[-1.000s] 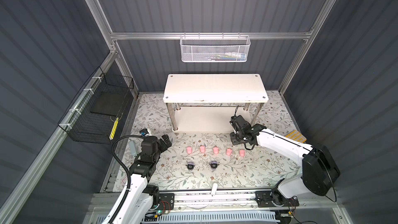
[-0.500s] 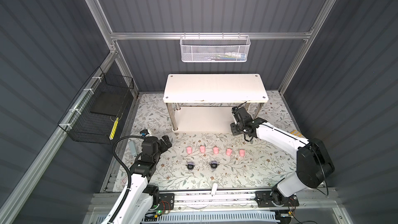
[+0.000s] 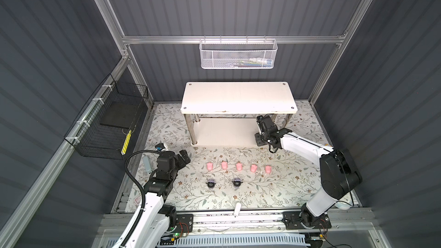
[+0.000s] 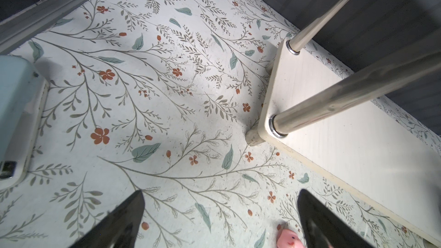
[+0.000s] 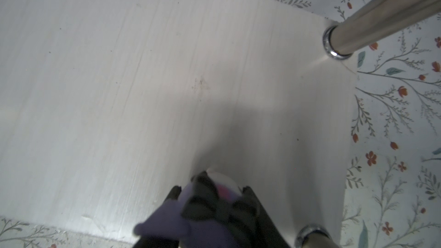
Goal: Place and organize the plastic toys onto the shelf
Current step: 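Carry the witch-cat toy with the right gripper onto the lower shelf, then open the right gripper to release the toy on the lower shelf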
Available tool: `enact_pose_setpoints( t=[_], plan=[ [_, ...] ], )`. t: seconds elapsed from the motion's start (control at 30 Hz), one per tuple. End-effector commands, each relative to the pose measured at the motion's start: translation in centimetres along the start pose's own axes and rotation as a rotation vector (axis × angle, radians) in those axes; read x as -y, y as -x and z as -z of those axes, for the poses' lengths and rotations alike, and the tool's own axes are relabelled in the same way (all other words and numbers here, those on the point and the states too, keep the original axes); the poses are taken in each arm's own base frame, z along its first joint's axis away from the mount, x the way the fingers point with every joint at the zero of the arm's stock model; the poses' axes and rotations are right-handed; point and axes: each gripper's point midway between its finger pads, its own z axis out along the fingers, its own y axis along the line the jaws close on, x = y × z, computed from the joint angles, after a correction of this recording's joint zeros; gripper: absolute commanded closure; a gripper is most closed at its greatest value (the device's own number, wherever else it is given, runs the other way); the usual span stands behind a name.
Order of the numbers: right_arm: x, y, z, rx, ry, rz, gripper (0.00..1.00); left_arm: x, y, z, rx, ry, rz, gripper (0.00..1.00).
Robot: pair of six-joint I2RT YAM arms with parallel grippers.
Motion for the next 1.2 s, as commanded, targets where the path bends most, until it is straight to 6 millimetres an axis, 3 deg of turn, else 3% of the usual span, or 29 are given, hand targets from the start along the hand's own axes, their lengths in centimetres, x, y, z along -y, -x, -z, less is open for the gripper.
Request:
enact_pose_setpoints(
  t=[0.0, 0.27, 0.67, 1.17],
  plan=[
    [0.5, 1.3, -0.6, 0.019, -0.022, 0.010, 0.70, 0.0, -0.4, 0.2, -0.011, -0.002, -0.008, 0.00],
    [0.9, 0.7, -1.8, -0.011, -0.037, 0.017, 0.65, -0.2, -0.6, 0.1, -0.017, 0.005, -0.012, 0.00],
    [0.9, 1.0, -1.8, -0.008, -0.028, 0.005, 0.55, -0.4, -0.9, -0.2, -0.024, 0.009, -0.011, 0.00],
    [0.3, 1.9, 1.2, 0.054, 0.051, -0.056, 0.41, -0.4, -0.9, -0.3, -0.022, 0.011, -0.010, 0.00]
  ],
)
